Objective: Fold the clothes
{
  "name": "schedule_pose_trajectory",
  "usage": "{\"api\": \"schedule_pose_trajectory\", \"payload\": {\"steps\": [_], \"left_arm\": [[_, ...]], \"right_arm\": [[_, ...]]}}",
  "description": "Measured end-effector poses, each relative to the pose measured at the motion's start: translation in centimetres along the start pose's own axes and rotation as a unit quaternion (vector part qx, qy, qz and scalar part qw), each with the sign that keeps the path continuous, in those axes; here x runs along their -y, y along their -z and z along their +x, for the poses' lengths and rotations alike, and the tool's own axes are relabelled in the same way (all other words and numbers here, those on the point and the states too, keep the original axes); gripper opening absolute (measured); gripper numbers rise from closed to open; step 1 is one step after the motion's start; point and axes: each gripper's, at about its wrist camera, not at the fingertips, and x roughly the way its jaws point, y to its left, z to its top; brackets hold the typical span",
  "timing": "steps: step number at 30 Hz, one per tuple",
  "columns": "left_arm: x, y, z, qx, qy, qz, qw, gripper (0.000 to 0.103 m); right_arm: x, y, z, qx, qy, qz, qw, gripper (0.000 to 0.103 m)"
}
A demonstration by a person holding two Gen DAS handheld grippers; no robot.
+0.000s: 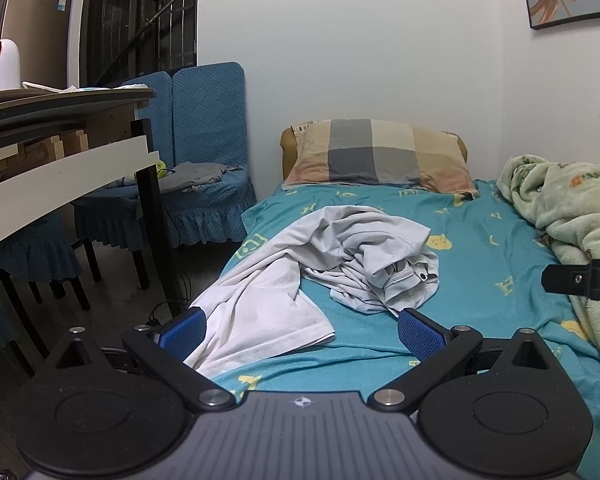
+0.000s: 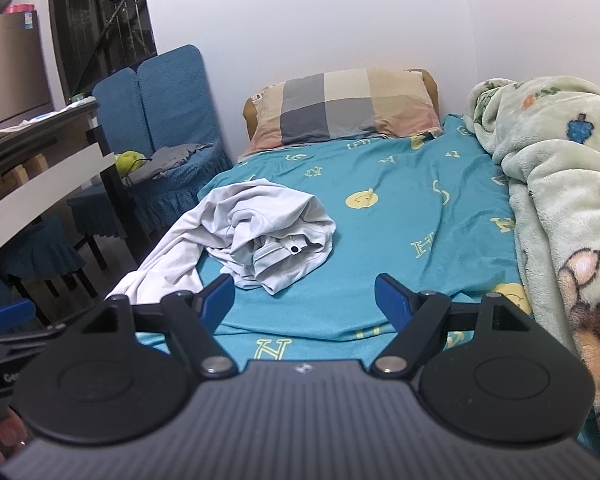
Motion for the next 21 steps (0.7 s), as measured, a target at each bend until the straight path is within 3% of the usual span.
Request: {"api": "schedule_pose_trajectory", "payload": {"steps": [5, 13, 21], "left_arm": [[0.6, 0.1, 0.2, 0.002, 0.000, 0.020, 0.9998, 0.101], [3.6, -0.4, 2.0, 0.013, 0.026, 0.095, 0.9951, 0.095], [9.2, -1.5, 7.6, 0.016, 0.054, 0.197, 0.9787, 0.092]], "right_arm": [[0.2, -0.1, 0.0, -0.002, 0.006, 0.003, 1.000, 0.079], [1.5, -0.7, 0.0, 0.000, 0.030, 0.026, 0.999, 0.079], [6.4, -1.9, -0.2, -0.025, 0.057, 0.107, 0.992, 0.079]]}}
